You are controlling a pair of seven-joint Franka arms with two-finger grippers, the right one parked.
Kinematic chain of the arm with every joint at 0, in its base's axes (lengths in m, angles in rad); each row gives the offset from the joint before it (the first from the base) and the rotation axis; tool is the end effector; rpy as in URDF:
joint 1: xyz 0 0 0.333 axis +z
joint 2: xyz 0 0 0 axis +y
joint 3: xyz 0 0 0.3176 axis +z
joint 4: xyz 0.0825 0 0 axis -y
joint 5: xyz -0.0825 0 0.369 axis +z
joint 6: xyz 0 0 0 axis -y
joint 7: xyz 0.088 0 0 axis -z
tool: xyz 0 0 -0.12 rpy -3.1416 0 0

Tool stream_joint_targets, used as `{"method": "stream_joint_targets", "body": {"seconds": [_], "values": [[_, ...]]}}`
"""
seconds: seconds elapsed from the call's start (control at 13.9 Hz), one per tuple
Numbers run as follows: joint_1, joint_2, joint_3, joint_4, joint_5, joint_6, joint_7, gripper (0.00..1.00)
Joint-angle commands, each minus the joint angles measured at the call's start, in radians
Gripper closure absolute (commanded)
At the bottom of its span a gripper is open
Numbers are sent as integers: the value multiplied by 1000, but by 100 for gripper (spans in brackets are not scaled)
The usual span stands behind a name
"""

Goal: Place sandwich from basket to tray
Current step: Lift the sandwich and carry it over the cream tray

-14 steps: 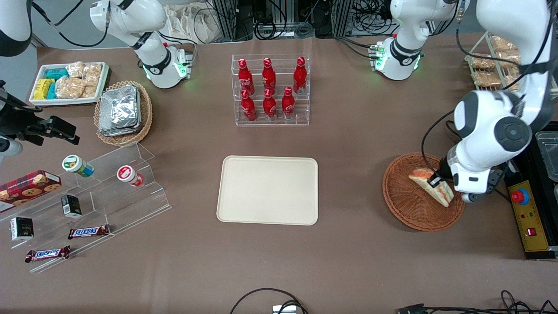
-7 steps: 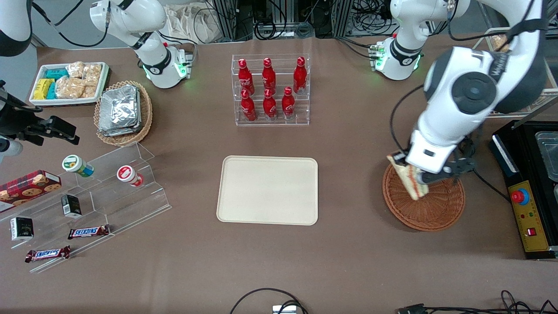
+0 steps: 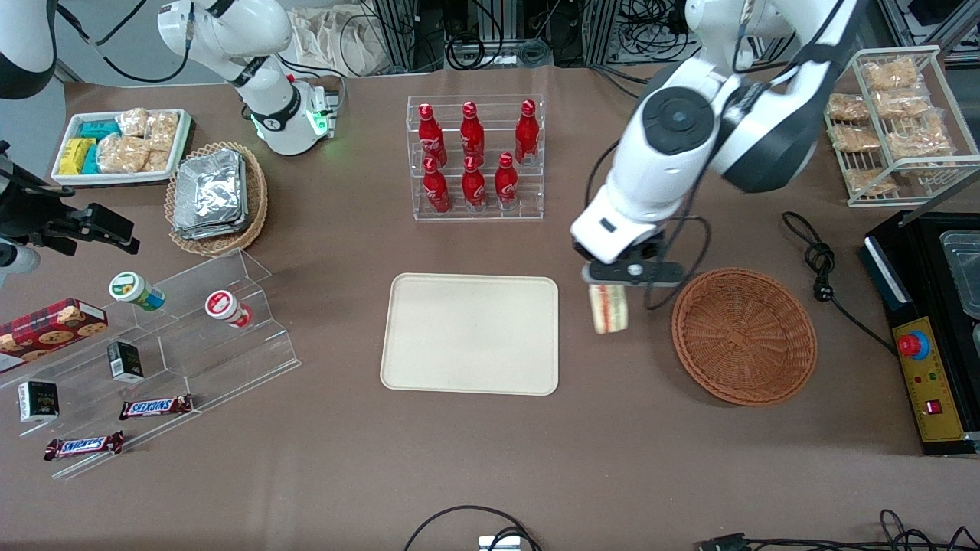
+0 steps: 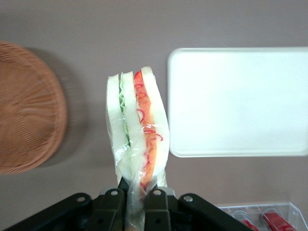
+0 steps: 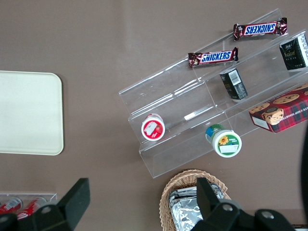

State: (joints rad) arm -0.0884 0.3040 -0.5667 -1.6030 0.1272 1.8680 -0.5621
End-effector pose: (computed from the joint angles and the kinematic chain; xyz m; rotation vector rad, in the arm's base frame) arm 0.5252 -0.3444 0.4697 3.0990 -0.1678 -0.0229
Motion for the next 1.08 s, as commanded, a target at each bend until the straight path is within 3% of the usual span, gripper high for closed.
{"method": "stream_joint_targets", "body": {"seconds": [0.0,0.22,0.79,0.86,1.01], "values": [[-7,121,-21,58,15,37,89,99],[-31,214,-19,58,49,159,90,99],[-122,429,-15,80,327,315,-140,92],[-122,444,-15,81,333,315,-147,87],[-122,472,-13,112,347,316,-145,66]]}}
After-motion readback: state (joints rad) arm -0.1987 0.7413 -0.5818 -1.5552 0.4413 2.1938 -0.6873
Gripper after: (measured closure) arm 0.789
